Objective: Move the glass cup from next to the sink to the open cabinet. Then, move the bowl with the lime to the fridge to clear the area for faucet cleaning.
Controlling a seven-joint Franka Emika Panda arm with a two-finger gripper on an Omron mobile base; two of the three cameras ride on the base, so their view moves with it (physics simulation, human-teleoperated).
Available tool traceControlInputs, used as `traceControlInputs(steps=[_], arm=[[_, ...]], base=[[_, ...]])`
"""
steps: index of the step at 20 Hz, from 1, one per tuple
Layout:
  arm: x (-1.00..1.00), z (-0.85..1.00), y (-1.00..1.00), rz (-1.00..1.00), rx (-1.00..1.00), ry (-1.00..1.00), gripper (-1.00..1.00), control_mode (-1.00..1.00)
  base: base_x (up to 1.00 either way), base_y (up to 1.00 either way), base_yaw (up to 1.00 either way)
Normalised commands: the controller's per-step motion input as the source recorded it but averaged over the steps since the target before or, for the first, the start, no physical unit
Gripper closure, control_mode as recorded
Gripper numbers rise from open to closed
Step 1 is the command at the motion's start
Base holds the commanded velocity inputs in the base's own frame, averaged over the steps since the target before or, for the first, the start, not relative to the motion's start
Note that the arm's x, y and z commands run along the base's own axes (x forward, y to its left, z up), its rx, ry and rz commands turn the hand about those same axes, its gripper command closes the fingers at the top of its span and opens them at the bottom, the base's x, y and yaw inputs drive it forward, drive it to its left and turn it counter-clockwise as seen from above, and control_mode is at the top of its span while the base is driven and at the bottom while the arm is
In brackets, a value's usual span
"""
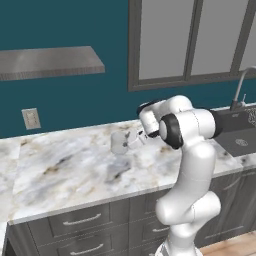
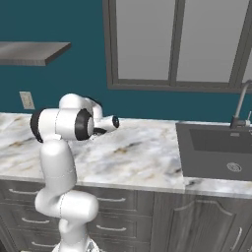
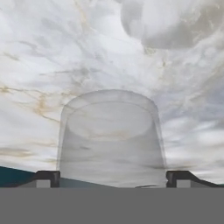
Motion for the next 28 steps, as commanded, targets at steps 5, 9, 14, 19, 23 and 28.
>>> traceControlInputs(steps=[5, 9, 14, 19, 23, 28], arm=[[-0.12, 0.08, 0.00, 0.00, 0.00, -0.01, 1.00, -1.00], [-0.61, 0.92, 0.00, 0.00, 0.00, -0.11, 1.00, -1.00], [-0.80, 1.00, -0.02, 0.00, 0.00, -0.13, 1.00, -1.00], [-0.93, 1.00, 0.00, 0.00, 0.00, -0.16, 1.00, -1.00], [-0.90, 0.81, 0.00, 0.00, 0.00, -0.08, 1.00, -1.00], [-0.56, 0.26, 0.13, 0.05, 0.00, 0.00, 1.00, 1.00]], base=[[0.00, 0.00, 0.00], [0.00, 0.00, 0.00], [0.00, 0.00, 0.00], [0.00, 0.00, 0.00], [0.00, 0.00, 0.00], [-0.40, 0.14, 0.19]])
